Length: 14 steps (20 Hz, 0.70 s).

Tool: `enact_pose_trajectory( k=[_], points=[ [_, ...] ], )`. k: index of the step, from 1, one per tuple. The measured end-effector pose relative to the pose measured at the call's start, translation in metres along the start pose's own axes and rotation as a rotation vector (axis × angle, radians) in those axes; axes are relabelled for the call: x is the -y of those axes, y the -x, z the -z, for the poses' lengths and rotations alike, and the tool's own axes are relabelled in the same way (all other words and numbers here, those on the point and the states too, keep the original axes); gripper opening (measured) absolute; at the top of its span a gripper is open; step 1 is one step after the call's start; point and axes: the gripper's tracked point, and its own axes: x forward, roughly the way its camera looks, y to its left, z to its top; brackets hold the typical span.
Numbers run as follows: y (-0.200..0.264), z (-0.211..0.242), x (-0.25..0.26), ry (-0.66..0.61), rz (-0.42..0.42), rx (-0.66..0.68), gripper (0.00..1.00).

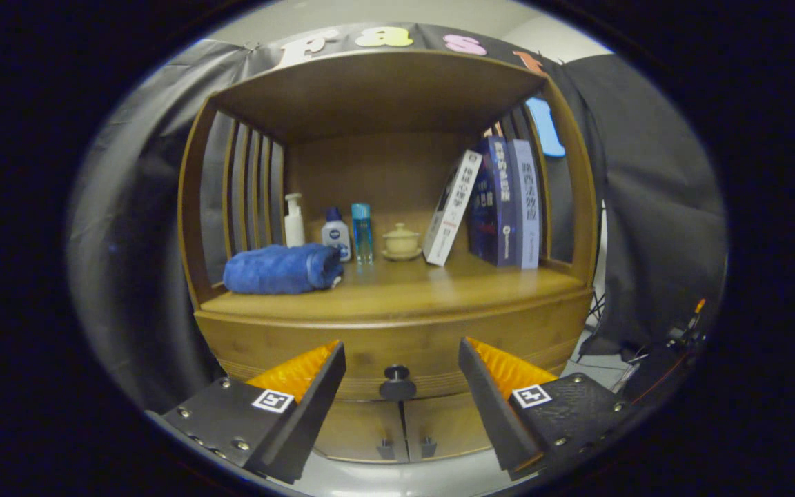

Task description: Pull open the drawer, take out the items inside it, and place them on the countertop above the cabinet.

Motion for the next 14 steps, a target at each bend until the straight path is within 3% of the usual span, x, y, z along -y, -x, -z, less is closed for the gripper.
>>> enact_pose_trajectory(
  k=[4, 7, 10, 13, 14],
  points=[
    [-0.025, 0.041, 0.001, -0.001, -0.003, -0.077, 0.99],
    [-0.044, 0.061, 0.003, -0.025, 0.008, -0.122, 0.84],
    [-0.045, 0.058, 0.0, -0.021, 0.013, -0.102, 0.86],
    [-0.055, 0.058, 0.002, 0.034, 0.019, -0.077, 0.44],
    [-0.055, 0.059, 0.002, 0.026, 0.023, -0.075, 0.44]
  ],
)
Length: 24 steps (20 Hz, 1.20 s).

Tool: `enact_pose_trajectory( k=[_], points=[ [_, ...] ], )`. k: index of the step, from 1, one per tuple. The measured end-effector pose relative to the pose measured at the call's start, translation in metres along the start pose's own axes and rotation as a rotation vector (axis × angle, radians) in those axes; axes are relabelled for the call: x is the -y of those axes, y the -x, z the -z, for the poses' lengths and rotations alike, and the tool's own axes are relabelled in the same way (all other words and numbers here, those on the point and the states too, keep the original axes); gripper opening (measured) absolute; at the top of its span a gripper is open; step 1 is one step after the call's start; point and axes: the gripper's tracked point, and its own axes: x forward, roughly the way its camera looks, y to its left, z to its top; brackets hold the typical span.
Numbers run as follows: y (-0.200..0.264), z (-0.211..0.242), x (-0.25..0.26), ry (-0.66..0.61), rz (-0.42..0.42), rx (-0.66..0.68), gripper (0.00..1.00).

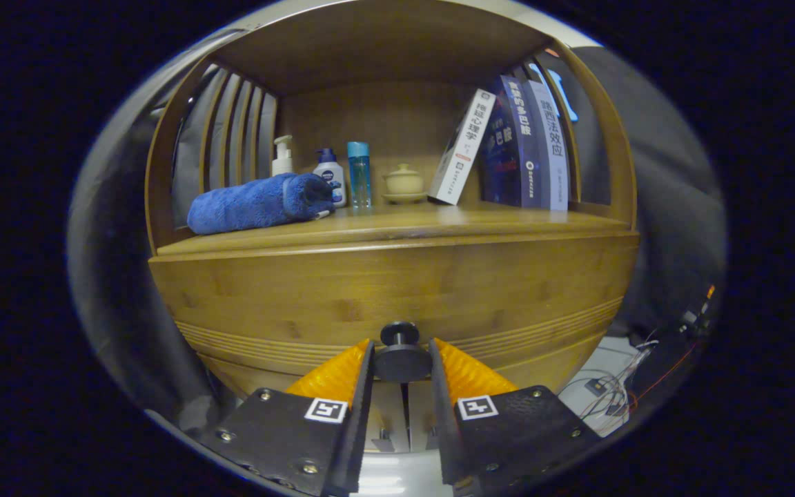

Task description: Pull open the drawer, take out the items inside it, and place them on the countertop above the cabinet.

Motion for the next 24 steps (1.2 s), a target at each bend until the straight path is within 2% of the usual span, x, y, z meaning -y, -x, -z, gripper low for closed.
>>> enact_pose_trajectory(
  k=[5, 8, 10, 13, 24],
  points=[
    [-0.009, -0.004, -0.002, -0.099, -0.006, 0.006, 0.44],
    [-0.006, -0.001, 0.001, -0.031, 0.023, -0.001, 0.34],
    [-0.006, -0.002, -0.001, -0.032, 0.022, -0.003, 0.28],
    [0.013, 0.002, 0.0, -0.02, 0.002, 0.006, 0.28],
    [0.092, 0.023, 0.005, -0.004, 0.035, 0.003, 0.28]
  ],
)
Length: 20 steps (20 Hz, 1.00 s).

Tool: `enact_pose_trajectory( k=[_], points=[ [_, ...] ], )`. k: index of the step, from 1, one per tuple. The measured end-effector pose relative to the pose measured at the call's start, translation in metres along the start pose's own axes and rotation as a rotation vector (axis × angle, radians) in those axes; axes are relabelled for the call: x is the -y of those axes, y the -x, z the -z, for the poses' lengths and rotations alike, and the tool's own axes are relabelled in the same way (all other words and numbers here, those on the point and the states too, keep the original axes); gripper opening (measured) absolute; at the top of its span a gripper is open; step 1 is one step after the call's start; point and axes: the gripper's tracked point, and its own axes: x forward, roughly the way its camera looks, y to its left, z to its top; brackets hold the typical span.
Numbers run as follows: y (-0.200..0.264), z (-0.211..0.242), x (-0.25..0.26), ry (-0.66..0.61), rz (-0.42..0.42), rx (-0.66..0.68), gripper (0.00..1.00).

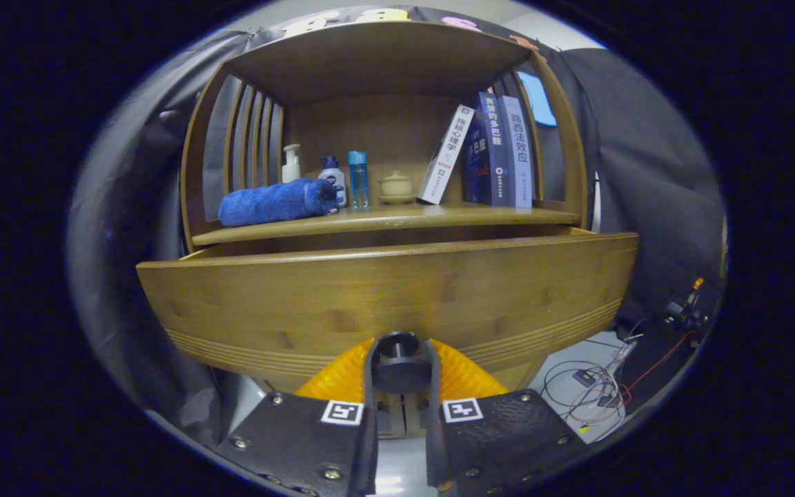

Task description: Pull open the drawer, take out the items inside it, and place them on the countertop above the cabinet.

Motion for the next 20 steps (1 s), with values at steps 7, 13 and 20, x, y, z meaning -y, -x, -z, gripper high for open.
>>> enact_pose_trajectory(
  k=[7, 13, 20],
  points=[
    [0.054, 0.022, 0.005, 0.016, -0.019, -0.022, 0.28],
    [0.088, 0.036, 0.007, 0.018, -0.047, -0.03, 0.28],
    [0.122, -0.024, 0.013, 0.102, -0.006, 0.096, 0.66]
  ],
)
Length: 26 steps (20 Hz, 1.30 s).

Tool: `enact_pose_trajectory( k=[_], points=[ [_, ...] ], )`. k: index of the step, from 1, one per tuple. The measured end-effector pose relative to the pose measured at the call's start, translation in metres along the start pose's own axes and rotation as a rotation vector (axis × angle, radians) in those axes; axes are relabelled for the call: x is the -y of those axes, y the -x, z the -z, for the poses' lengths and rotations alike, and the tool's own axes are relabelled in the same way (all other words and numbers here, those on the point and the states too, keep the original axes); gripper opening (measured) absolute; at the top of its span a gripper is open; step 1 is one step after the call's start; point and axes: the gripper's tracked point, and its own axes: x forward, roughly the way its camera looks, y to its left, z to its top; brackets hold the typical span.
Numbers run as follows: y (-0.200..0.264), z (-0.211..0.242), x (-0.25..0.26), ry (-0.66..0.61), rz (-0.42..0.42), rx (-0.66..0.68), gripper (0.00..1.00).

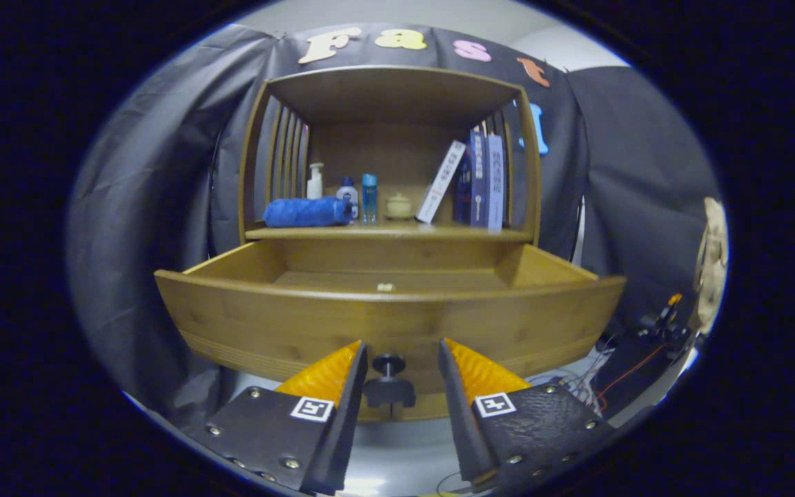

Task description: Pull open the drawer, take out the items inside it, and place them on the countertop above the cabinet.

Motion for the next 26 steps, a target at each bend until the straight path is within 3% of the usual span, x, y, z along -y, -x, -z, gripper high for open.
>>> enact_pose_trajectory(
  k=[4, 9, 16, 22, 26],
  points=[
    [0.004, -0.038, -0.004, 0.004, -0.002, 0.052, 0.94],
    [-0.019, -0.06, -0.004, 0.007, 0.006, 0.036, 0.98],
    [-0.079, -0.07, -0.002, -0.019, -0.017, -0.121, 0.97],
    [-0.127, -0.062, -0.001, -0.031, -0.032, -0.283, 0.97],
    [-0.143, -0.028, -0.011, -0.029, -0.062, -0.433, 0.98]
  ],
)
